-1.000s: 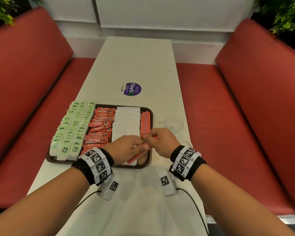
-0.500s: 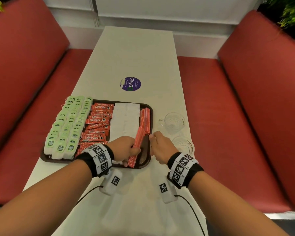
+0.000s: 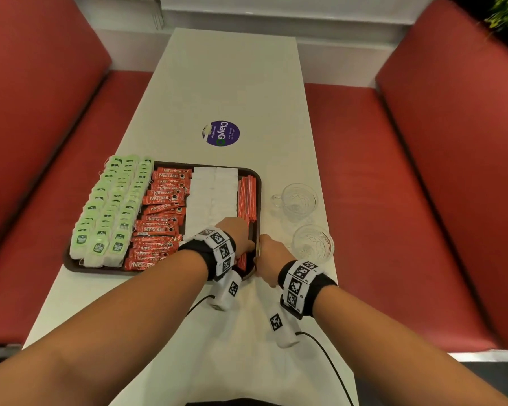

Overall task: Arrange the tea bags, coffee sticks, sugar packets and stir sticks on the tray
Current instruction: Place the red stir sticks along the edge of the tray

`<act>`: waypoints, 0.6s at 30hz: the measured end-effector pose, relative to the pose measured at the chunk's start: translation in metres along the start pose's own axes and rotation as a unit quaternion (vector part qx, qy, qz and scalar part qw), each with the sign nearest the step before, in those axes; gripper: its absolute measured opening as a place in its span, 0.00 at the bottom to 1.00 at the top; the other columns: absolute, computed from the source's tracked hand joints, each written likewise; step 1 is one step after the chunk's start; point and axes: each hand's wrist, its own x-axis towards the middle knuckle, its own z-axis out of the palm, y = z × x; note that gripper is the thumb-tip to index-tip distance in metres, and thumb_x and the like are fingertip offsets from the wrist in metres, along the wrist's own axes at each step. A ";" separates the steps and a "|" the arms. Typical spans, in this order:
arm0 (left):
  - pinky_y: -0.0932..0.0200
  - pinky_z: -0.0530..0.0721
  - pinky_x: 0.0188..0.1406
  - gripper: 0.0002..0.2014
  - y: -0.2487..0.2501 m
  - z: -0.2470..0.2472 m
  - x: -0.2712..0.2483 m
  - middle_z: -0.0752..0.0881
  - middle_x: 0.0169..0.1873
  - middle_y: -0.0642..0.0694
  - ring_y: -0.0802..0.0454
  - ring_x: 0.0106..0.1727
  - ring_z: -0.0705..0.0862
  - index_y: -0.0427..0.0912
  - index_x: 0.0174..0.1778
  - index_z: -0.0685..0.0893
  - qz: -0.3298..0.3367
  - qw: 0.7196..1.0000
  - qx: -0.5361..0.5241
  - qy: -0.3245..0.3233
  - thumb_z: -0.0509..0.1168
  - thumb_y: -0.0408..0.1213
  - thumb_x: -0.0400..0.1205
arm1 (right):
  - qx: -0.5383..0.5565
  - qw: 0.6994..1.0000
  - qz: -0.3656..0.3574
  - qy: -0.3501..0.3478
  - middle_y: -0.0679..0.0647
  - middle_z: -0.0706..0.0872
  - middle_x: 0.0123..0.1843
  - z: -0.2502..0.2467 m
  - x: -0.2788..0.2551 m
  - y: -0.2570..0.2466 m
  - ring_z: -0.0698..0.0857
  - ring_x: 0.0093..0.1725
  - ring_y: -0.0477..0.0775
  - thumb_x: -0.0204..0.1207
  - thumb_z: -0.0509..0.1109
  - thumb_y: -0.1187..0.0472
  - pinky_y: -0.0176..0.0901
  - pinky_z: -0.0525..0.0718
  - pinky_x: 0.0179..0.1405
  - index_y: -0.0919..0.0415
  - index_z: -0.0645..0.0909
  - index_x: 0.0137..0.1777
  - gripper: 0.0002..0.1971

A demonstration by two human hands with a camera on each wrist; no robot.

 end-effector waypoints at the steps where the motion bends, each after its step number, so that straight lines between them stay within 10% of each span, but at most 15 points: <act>1: 0.56 0.84 0.39 0.14 0.001 0.000 -0.001 0.83 0.35 0.44 0.46 0.37 0.83 0.36 0.49 0.85 -0.002 1.000 0.009 0.002 0.68 0.46 0.82 | 0.000 1.000 0.003 -0.001 0.65 0.84 0.58 0.001 0.001 0.001 0.82 0.42 0.60 0.84 0.63 0.66 0.42 0.74 0.25 0.66 0.69 0.69 0.15; 18: 0.58 0.80 0.48 0.21 -0.008 0.027 -0.047 0.85 0.56 0.37 0.41 0.55 0.86 0.37 0.63 0.81 0.076 0.995 0.043 0.057 0.72 0.45 0.79 | 0.092 0.995 -0.023 0.028 0.54 0.81 0.43 0.016 -0.005 0.006 0.84 0.42 0.57 0.84 0.61 0.62 0.45 0.80 0.32 0.53 0.57 0.82 0.29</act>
